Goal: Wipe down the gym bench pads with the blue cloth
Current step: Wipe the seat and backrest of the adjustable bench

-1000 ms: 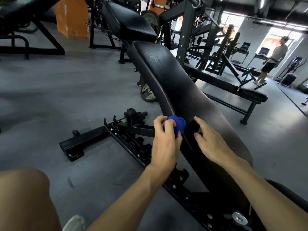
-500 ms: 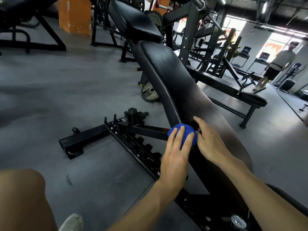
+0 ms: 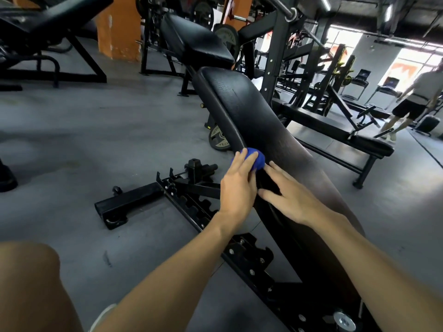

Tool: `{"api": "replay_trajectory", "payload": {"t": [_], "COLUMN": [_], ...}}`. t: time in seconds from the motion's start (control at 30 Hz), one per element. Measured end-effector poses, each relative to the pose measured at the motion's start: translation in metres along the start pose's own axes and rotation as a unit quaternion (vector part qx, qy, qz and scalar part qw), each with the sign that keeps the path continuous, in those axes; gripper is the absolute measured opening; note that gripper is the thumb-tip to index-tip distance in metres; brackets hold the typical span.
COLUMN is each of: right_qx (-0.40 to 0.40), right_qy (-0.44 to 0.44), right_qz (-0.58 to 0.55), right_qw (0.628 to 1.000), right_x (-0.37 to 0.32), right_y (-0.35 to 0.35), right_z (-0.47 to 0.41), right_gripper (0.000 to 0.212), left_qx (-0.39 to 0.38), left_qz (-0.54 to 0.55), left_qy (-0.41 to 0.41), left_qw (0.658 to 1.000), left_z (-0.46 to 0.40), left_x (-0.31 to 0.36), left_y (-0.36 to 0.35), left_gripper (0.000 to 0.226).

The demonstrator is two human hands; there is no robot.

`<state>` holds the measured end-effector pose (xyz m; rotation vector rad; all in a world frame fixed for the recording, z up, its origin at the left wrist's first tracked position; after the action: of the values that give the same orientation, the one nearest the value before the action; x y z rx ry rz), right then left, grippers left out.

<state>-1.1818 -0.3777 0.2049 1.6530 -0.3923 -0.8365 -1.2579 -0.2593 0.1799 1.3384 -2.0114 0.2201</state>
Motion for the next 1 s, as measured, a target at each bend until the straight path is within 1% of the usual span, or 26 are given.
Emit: {"api": "replay_trajectory", "payload": {"t": [0.13,0.23,0.3,0.4,0.5,0.6,0.7,0.73,0.87,0.93,1.0], "right_qx": [0.005,0.005,0.013,0.012,0.01,0.01,0.015,0.02,0.042,0.061,0.076], "right_qy": [0.027,0.053,0.075,0.081,0.093,0.073,0.058,0.056,0.027,0.014,0.008], "right_qz": [0.016,0.034,0.045,0.053,0.047,0.048,0.055,0.062,0.095,0.075,0.027], "right_qw": [0.999,0.998,0.996,0.995,0.995,0.996,0.997,0.996,0.994,0.995,0.997], "right_x": [0.001,0.001,-0.001,-0.01,-0.02,-0.022,-0.024,-0.026,-0.033,-0.04,-0.045], "right_y": [-0.003,-0.002,0.002,0.01,0.015,0.013,0.012,0.012,0.009,0.012,0.015], "right_z": [-0.011,-0.026,-0.037,-0.055,-0.063,-0.059,-0.058,-0.059,-0.074,-0.082,-0.085], "right_gripper": [0.095,0.104,0.108,0.113,0.112,0.115,0.12,0.122,0.122,0.12,0.114], "left_qx": [-0.034,-0.057,-0.038,0.017,0.039,0.014,-0.024,-0.029,0.041,0.027,-0.017], "left_qz": [0.019,-0.004,-0.015,-0.014,0.022,0.05,0.015,0.002,-0.041,-0.034,-0.019], "left_qy": [-0.055,-0.1,-0.102,-0.073,-0.094,-0.151,-0.233,-0.244,-0.203,-0.211,-0.255], "left_qw": [0.998,0.993,0.994,0.997,0.995,0.987,0.972,0.969,0.977,0.977,0.967], "left_z": [0.036,0.022,-0.005,-0.046,-0.038,-0.012,-0.032,-0.049,-0.13,-0.129,-0.097], "left_x": [0.0,-0.006,-0.015,-0.033,-0.038,-0.039,-0.046,-0.052,-0.079,-0.072,-0.06], "left_y": [0.006,0.005,0.007,0.008,0.005,0.004,0.009,0.011,0.03,0.025,0.015], "left_gripper": [0.043,0.041,0.041,0.039,0.04,0.04,0.038,0.038,0.039,0.039,0.04]}}
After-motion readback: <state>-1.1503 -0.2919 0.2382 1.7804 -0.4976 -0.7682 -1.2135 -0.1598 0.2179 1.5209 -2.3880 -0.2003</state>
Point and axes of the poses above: each hand's wrist, its own z-axis away from the middle knuckle, its own y-axis out of the back of the hand, x = y × z, the point moved 6 cm from there along -z, towards the middle knuckle, and after that the axes turned 7 degrees about -y, right-handed, at the moved point
